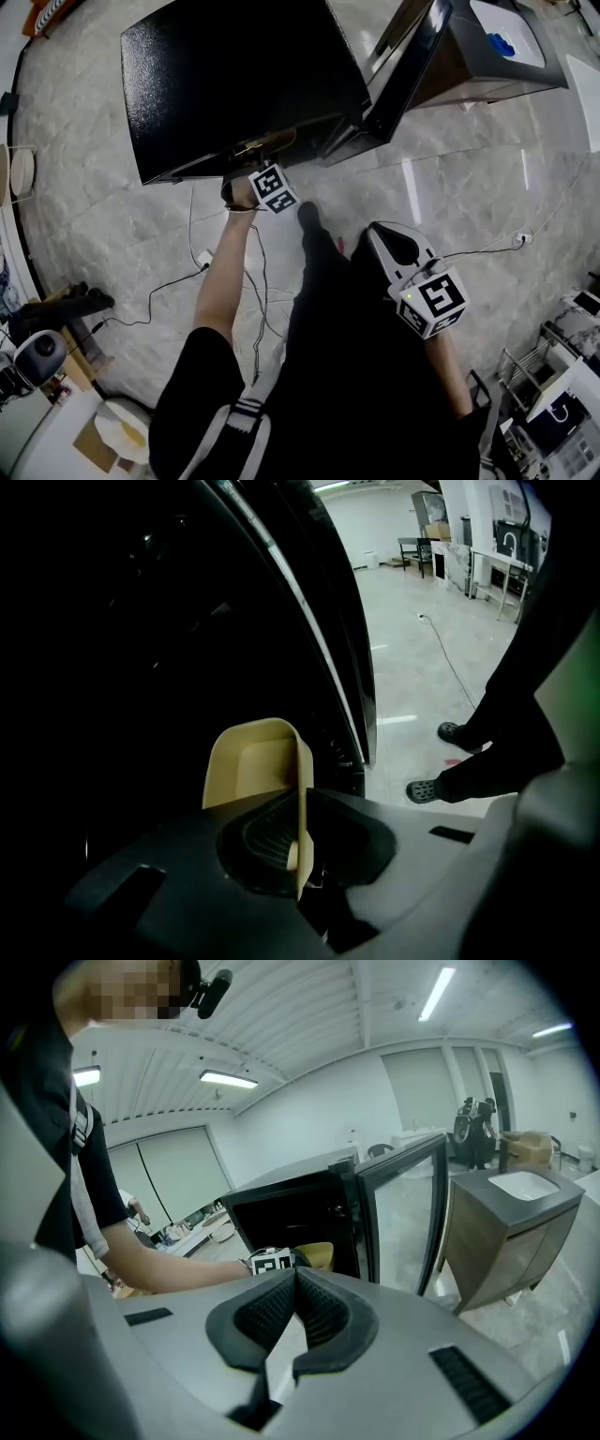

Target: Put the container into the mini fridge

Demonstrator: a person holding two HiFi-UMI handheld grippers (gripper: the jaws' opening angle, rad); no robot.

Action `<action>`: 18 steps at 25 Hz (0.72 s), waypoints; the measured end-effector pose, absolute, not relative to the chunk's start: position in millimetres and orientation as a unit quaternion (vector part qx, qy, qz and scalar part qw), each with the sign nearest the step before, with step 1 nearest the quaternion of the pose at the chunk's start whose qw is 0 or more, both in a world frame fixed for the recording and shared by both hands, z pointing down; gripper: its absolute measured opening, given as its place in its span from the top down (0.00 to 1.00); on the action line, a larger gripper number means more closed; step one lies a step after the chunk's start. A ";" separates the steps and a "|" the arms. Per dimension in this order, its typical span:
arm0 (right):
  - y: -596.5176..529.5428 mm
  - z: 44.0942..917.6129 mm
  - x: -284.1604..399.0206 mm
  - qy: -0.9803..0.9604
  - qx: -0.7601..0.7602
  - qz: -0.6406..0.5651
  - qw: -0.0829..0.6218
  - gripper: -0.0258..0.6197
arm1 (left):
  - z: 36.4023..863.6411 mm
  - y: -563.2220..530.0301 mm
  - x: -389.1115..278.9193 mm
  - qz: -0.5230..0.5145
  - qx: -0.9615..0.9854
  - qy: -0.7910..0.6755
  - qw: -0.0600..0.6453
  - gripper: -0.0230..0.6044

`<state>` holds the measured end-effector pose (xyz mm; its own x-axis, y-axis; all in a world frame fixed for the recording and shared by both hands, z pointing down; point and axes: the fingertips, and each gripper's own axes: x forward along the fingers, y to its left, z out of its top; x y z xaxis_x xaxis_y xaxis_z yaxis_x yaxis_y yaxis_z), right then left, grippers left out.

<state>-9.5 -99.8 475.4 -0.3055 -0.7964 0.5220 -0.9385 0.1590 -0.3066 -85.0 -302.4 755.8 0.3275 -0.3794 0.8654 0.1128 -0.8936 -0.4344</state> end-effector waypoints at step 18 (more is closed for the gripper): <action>-79.3 485.8 7.9 -0.725 0.593 0.320 0.140 0.93 | 798.2 -366.6 -71.4 -0.597 -0.749 0.116 0.262 0.89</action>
<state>7.9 -79.3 485.8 -0.2569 -0.7712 0.5824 -0.9501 0.0913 -0.2983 -71.4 -366.6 798.2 0.2603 -0.4869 0.8338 0.1396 -0.8355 -0.5314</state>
